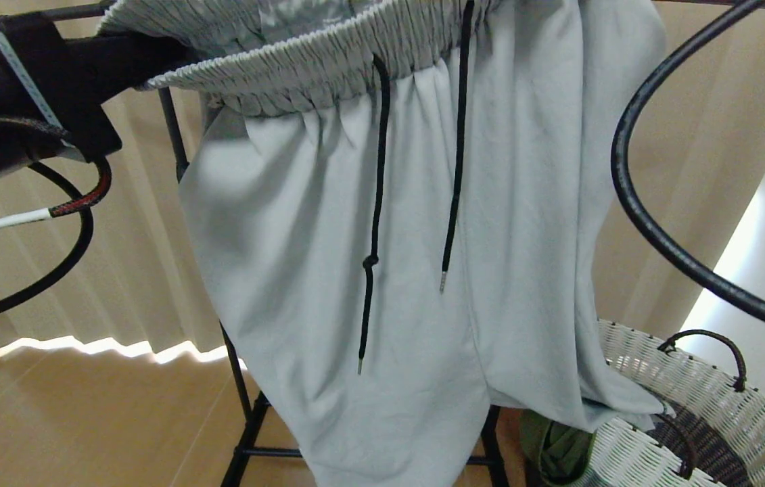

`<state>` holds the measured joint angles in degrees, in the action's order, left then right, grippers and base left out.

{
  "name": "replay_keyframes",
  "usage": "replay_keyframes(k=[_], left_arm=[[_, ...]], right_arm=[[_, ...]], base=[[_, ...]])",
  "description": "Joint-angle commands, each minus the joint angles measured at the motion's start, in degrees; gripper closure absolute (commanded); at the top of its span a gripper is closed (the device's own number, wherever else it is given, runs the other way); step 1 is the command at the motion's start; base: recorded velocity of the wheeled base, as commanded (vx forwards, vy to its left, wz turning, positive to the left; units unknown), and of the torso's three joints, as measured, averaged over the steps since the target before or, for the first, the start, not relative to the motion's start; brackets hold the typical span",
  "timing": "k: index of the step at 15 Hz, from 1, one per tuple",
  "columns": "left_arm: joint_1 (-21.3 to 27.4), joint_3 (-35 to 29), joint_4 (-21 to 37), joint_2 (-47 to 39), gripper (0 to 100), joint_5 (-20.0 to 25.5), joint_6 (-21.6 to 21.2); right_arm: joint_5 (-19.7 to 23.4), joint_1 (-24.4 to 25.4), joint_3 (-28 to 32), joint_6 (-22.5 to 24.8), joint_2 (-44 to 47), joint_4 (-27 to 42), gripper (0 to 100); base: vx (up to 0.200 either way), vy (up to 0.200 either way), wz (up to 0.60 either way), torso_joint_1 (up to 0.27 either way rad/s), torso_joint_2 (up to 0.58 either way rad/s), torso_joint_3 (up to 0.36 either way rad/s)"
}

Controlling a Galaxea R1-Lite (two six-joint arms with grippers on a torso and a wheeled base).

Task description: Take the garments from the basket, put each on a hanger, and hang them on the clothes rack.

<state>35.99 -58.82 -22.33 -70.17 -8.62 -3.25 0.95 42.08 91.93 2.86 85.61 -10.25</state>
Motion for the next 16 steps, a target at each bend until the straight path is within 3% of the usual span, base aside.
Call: replay_keyframes(k=[1,3,6,7,8,9,11,16], left_arm=[[-0.13,-1.21,0.01,-0.32,100,0.01,0.0],[0.22,-1.39,0.01,-1.9,100,0.01,0.0],[5.59,-0.68,0.01,-5.77,100,-0.08,0.09],[5.59,-0.68,0.01,-5.77,100,-0.08,0.09],[8.57,-0.68,0.36,-9.37,100,-0.43,0.0],[8.93,-0.86,0.36,-11.31,100,-0.61,-0.08],[9.1,-2.09,0.36,-13.94,100,-0.79,-0.88],[9.1,-2.0,0.45,-14.29,100,-3.95,-1.23]], right_arm=[[-0.07,0.02,2.82,0.04,0.69,0.06,100],[-1.21,-1.48,1.32,0.04,-1.06,0.76,100],[-7.1,-7.72,-12.21,0.21,-6.86,4.01,100],[-7.1,-7.72,-12.21,0.21,-6.86,4.01,100],[-7.54,-11.32,-23.02,0.12,-11.7,3.75,100],[-7.54,-12.37,-27.51,0.12,-13.46,3.48,100],[-7.54,-12.46,-31.99,0.12,-15.74,3.22,100],[-7.37,-12.46,-32.69,-0.23,-16.53,3.05,100]], base=[[0.0,0.0,0.0,0.0,0.0,0.0],[0.0,0.0,0.0,0.0,0.0,0.0],[0.0,0.0,0.0,0.0,0.0,0.0],[0.0,0.0,0.0,0.0,0.0,0.0],[0.0,0.0,0.0,0.0,0.0,0.0],[0.0,0.0,0.0,0.0,0.0,0.0],[0.0,0.0,0.0,0.0,0.0,0.0],[0.0,0.0,0.0,0.0,0.0,0.0]])
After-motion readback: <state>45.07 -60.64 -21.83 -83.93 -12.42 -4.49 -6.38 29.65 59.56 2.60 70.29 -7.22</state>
